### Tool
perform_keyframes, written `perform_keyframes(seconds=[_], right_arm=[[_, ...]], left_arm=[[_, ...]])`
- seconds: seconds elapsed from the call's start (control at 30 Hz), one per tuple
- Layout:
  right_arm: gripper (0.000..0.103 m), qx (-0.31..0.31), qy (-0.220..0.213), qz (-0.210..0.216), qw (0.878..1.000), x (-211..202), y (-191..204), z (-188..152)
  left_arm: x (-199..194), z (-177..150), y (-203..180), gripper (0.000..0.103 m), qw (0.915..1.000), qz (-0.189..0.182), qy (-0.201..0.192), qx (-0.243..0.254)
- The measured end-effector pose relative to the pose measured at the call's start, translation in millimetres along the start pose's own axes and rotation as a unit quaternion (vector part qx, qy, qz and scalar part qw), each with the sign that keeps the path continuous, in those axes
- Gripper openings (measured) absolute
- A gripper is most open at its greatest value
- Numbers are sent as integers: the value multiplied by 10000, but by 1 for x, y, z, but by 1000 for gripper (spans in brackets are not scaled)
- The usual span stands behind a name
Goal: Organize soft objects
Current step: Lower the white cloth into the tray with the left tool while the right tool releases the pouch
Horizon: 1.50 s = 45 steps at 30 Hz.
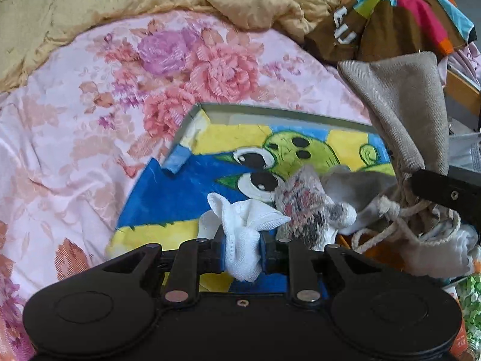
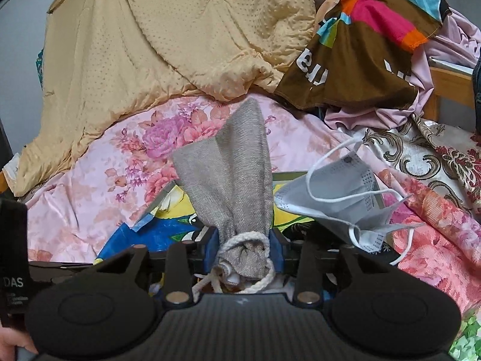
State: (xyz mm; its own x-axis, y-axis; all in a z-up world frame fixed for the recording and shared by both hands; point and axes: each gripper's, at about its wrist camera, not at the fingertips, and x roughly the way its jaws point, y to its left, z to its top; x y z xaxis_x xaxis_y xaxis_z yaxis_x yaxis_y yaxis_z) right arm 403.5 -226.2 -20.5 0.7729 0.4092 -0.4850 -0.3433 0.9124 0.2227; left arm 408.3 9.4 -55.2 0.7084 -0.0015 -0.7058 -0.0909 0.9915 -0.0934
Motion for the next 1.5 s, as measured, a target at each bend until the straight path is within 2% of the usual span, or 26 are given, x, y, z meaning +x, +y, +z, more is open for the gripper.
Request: perform_keyframes(seconds=[0.33,0.63,0.83,0.97,1.5], right_arm=[[48,102,3,4,9999,-3,-8,-8],[57,-12,-13,90,10000,-11,-5,-10],[68,-76,-127,108,9998,-22,-4,-12],[81,-90,-462,156,9988,-42,-3,-16],[97,-214,-1059,3,9941,-101,-3,-28]], left_arm=[[6,-8,0,24,10000,34,72,-39],[2,-7,-1,32,9999,-36,57,-132],[-7,-6,-1,52,9998,-60,-113,-151],[-15,-6,0,70,9995,30,-238,-200],[-73,-19,-2,93,9957,-193,-840,-352]])
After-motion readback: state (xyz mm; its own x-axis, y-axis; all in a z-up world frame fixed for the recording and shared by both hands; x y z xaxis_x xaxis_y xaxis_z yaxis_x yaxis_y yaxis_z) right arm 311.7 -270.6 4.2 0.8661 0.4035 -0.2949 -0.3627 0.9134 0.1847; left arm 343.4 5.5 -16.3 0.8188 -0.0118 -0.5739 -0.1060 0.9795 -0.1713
